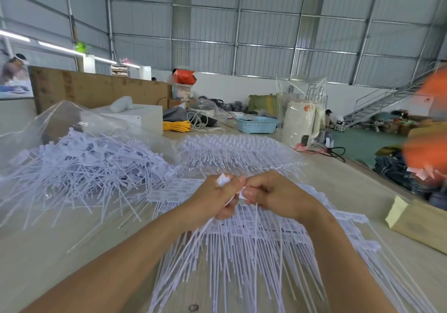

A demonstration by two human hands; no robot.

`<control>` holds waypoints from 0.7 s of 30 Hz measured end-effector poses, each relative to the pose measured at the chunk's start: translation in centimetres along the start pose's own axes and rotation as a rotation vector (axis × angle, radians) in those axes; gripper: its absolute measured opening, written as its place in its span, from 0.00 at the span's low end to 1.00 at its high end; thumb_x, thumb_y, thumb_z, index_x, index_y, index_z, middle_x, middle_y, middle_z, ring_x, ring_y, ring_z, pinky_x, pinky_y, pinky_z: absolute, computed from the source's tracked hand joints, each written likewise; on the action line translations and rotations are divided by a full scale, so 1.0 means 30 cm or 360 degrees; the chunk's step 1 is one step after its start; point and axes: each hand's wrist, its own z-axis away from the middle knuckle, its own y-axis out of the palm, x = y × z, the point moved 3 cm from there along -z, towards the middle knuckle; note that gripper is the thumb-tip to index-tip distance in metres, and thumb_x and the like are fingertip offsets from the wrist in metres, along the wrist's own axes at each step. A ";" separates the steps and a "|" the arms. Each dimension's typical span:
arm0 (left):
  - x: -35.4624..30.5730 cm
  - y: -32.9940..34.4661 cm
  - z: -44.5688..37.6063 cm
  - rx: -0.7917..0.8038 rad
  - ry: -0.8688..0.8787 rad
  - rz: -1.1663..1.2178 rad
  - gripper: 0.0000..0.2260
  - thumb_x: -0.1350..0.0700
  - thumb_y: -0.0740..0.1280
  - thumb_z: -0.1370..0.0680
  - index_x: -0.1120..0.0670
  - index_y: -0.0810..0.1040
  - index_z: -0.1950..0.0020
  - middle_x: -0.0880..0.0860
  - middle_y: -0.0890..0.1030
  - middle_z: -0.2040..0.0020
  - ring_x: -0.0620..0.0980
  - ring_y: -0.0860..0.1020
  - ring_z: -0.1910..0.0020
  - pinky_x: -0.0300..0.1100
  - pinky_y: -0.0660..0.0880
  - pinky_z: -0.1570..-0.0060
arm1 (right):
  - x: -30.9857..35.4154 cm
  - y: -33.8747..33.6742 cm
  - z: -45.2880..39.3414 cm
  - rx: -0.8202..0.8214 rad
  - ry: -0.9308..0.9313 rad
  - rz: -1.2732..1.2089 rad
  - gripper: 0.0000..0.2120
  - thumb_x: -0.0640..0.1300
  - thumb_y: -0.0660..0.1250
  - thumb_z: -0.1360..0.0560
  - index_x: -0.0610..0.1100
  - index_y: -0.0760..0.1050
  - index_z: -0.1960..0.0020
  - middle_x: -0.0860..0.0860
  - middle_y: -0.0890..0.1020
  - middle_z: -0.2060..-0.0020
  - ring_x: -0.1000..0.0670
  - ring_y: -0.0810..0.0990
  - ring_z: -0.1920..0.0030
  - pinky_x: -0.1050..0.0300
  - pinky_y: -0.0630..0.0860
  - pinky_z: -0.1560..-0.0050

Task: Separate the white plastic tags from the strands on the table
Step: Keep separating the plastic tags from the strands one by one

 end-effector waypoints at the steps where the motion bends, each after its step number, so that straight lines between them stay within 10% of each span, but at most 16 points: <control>1: -0.005 -0.006 0.005 0.0103 -0.0070 0.0039 0.18 0.48 0.59 0.19 0.52 0.66 0.68 0.47 0.61 0.75 0.43 0.57 0.80 0.30 0.55 0.79 | -0.007 -0.010 0.010 0.0055 0.0054 0.0091 0.22 0.37 0.63 0.23 0.52 0.71 0.74 0.60 0.73 0.79 0.61 0.68 0.75 0.69 0.66 0.67; 11: 0.090 -0.106 -0.027 -0.0196 -0.0575 0.1110 0.21 0.42 0.58 0.20 0.59 0.75 0.56 0.58 0.78 0.67 0.50 0.74 0.74 0.34 0.71 0.78 | 0.069 -0.214 0.108 -0.1234 0.0014 0.1010 0.11 0.44 0.60 0.21 0.42 0.76 0.59 0.49 0.81 0.65 0.45 0.78 0.67 0.59 0.71 0.64; 16: 0.107 -0.074 -0.021 -0.0122 -0.0643 0.1058 0.21 0.45 0.55 0.19 0.60 0.79 0.48 0.63 0.80 0.60 0.54 0.78 0.73 0.37 0.75 0.78 | 0.196 -0.078 0.047 -0.0686 -0.0405 0.0348 0.19 0.38 0.61 0.22 0.52 0.65 0.69 0.56 0.70 0.72 0.58 0.73 0.67 0.59 0.70 0.63; 21: 0.068 -0.007 -0.021 0.0092 -0.0410 0.0965 0.27 0.37 0.50 0.20 0.58 0.78 0.50 0.57 0.78 0.69 0.50 0.76 0.76 0.36 0.74 0.76 | 0.117 0.078 -0.046 -0.0382 -0.0144 0.0171 0.07 0.42 0.66 0.24 0.44 0.75 0.61 0.49 0.70 0.56 0.52 0.74 0.54 0.64 0.69 0.54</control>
